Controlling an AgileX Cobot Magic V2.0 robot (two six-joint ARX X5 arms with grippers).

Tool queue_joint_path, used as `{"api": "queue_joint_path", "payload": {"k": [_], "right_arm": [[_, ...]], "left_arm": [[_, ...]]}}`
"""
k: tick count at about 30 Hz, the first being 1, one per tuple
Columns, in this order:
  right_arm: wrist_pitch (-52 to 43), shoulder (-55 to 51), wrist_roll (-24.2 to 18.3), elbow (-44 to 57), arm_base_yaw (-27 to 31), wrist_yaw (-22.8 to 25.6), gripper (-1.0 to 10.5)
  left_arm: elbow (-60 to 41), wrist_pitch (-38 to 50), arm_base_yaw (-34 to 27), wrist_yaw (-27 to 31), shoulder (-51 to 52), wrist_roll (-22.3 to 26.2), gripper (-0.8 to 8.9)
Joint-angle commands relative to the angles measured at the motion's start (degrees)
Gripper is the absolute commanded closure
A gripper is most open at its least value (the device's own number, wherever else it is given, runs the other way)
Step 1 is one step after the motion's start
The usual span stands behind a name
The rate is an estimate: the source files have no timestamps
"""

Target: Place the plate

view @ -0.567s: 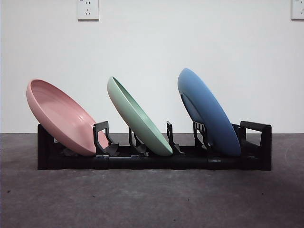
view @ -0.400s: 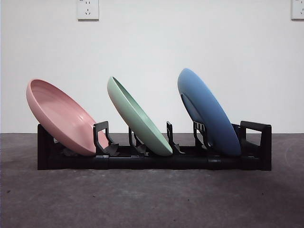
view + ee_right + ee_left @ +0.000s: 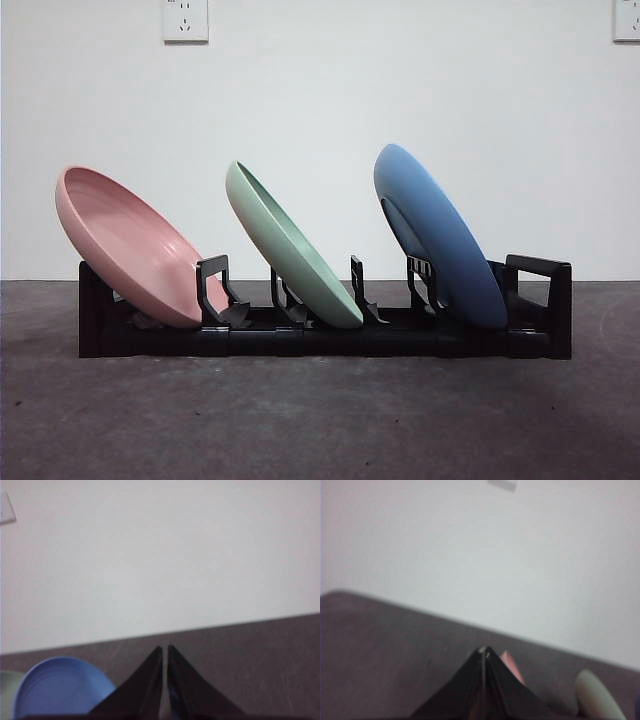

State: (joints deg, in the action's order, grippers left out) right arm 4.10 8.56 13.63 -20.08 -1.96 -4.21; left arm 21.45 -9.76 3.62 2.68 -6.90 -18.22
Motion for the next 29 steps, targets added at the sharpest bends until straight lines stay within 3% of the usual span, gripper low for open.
{"api": "queue_joint_path", "payload": {"k": [1,9,15,21,24,25,28,29], "right_arm": [[6.1,4.6,0.5,-6.7,-0.1,-1.7,9.3],[26.1,20.9,-3.9,-23.6,-0.1,-6.5,9.3],[42.8,32.2,-9.3,-33.3,-0.5,-6.5,9.3],[50.4,38.5,-11.6,-37.7,-1.7,-6.4,9.3],[50.6,39.6,-11.6,-38.1,-2.3,-6.5,9.3],[50.8,39.6,-11.7,-38.1,-2.5,-6.5,8.9],[51.9,39.6,-11.7,-38.1,-2.5,-6.4,6.1],[52.4,39.6,-11.7,-38.2,-2.5,-6.4,6.0]], "left_arm": [[5.9,-5.8,0.0,-0.3,-3.7,1.6,8.03],[20.9,-22.0,0.0,-3.1,-17.0,8.2,8.03],[31.0,-36.3,0.0,-3.5,-28.7,8.6,8.03],[41.0,-51.4,0.0,-4.4,-40.0,9.1,8.03],[45.2,-54.9,0.0,-4.4,-44.5,9.2,7.91],[46.0,-54.4,0.0,-4.4,-45.5,9.2,7.45],[46.4,-52.4,0.0,-4.4,-46.3,9.2,5.21],[46.4,-52.3,0.0,-4.4,-46.3,9.2,4.74]]}}
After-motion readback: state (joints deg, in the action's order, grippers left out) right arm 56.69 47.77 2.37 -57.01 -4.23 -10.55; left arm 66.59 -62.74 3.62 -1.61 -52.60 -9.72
